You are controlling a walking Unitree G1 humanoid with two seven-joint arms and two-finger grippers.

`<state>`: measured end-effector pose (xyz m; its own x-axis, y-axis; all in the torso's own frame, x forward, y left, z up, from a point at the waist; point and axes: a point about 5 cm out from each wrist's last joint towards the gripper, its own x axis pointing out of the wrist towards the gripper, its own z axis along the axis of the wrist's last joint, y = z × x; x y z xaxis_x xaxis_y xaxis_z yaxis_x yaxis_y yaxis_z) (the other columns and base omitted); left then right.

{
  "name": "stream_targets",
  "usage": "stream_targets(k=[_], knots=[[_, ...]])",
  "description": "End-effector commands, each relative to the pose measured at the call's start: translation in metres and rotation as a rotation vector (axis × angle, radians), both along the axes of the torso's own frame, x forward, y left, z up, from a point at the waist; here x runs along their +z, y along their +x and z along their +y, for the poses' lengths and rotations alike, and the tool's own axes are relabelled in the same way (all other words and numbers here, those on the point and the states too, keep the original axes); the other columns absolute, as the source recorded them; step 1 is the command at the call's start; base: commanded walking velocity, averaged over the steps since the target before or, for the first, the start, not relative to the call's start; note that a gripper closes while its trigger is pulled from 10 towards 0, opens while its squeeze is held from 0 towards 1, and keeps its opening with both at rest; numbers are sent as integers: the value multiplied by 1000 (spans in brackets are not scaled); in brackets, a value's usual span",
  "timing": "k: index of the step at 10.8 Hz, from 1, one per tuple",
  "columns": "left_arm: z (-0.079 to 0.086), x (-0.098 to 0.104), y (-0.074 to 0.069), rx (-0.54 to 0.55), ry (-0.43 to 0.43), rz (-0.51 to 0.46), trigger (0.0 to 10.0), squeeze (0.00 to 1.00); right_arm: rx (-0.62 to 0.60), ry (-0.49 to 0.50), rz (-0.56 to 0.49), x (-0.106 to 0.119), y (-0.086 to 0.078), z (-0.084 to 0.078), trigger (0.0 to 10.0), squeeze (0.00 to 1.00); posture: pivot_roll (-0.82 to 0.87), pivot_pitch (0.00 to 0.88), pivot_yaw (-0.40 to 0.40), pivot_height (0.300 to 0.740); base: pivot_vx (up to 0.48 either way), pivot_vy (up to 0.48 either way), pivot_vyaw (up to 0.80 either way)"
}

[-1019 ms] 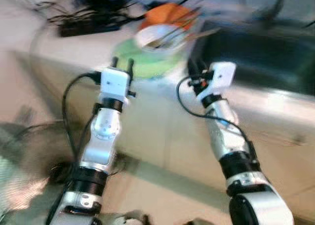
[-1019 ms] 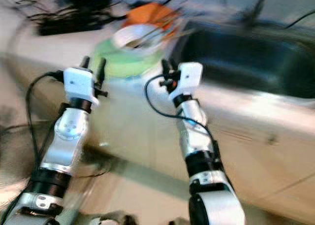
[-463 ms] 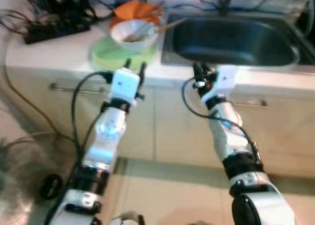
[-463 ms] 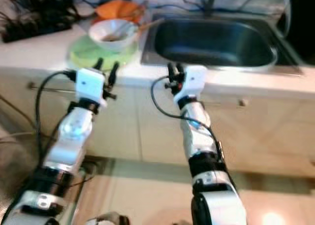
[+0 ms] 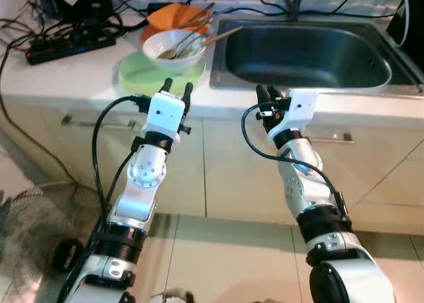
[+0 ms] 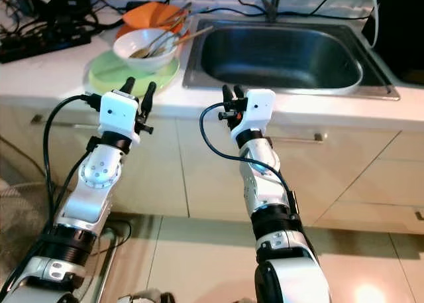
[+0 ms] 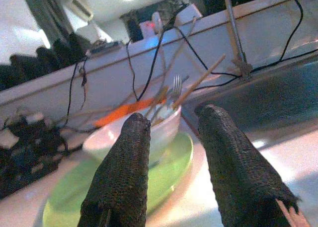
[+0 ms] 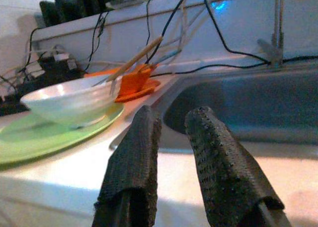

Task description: Kitchen organization

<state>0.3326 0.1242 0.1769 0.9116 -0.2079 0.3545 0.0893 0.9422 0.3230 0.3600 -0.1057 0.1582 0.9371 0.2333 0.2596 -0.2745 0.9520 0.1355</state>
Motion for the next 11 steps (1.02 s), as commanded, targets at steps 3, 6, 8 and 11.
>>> stream_targets(k=[3,6,8,11], knots=[[-1,10,0,6,16,-47,10000,0,6,0,-34,7,0,1,10000,0,73,53,31,740,341,0,-267],[-1,15,-1,21,8,-75,10000,0,12,-7,-39,7,0,1,10000,0,74,52,29,740,341,0,0],[-2,17,-2,17,4,-87,10000,0,18,-18,-49,8,-1,2,10000,0,75,53,30,740,337,0,0],[-5,22,-4,8,3,-116,10000,0,28,-8,-52,7,-2,3,10000,0,75,52,30,740,341,0,460]])
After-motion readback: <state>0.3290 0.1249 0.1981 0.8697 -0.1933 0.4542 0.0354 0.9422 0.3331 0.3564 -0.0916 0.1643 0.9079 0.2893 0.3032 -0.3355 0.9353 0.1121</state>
